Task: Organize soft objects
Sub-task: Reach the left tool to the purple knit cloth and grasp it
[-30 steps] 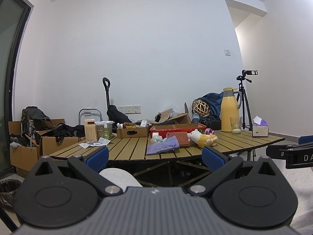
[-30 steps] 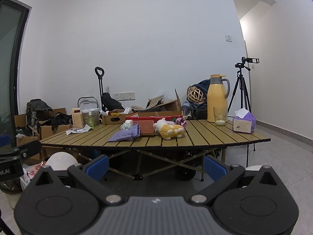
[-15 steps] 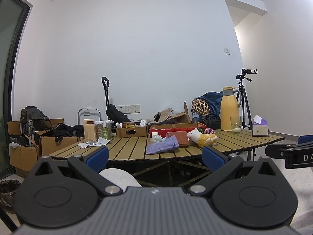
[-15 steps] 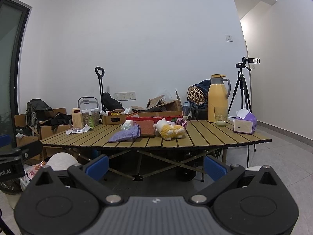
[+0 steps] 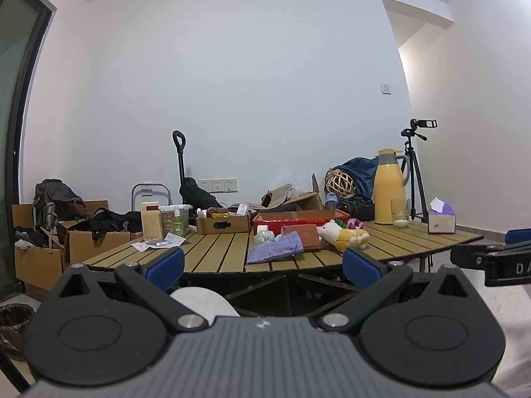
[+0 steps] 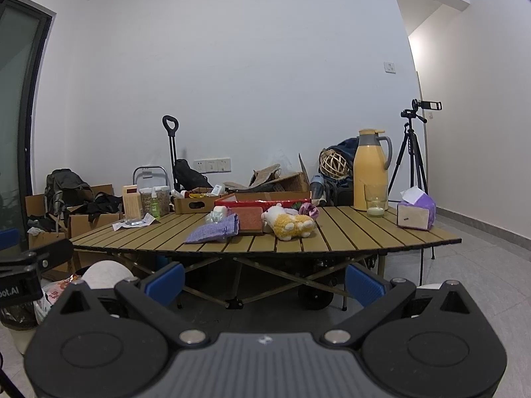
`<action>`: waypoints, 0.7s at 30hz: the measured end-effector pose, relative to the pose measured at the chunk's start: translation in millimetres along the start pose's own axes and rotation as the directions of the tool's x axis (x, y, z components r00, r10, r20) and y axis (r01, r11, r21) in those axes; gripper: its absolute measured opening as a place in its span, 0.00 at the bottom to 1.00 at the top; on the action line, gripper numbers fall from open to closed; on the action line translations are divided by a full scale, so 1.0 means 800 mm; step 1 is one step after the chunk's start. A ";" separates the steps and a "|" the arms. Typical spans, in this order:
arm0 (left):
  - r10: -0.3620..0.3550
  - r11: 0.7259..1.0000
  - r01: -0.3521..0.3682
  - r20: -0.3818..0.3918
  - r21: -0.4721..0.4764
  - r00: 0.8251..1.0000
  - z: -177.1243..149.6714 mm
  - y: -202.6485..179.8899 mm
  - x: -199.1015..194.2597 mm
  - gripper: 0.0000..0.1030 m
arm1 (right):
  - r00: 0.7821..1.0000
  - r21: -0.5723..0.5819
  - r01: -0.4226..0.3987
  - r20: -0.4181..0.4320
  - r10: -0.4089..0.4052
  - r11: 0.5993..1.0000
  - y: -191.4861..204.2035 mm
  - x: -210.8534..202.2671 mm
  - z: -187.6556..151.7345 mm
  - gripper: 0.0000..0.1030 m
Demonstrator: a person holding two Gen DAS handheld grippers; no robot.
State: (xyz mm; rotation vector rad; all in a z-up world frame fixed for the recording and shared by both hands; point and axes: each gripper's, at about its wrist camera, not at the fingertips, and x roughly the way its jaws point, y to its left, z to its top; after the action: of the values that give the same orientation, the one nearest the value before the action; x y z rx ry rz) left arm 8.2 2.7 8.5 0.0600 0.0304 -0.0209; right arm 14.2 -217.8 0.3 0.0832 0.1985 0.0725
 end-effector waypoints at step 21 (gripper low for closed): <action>-0.067 0.995 0.051 -0.193 -0.085 0.979 -0.001 0.045 0.382 1.00 | 0.989 0.042 -0.127 -0.068 0.130 0.991 -0.036 0.353 0.055 1.00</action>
State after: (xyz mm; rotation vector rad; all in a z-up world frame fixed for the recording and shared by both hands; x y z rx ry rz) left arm 314.0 32.9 0.5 -0.0190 0.2298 -0.0732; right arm 300.7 -226.9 -14.1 0.1307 0.2653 0.2008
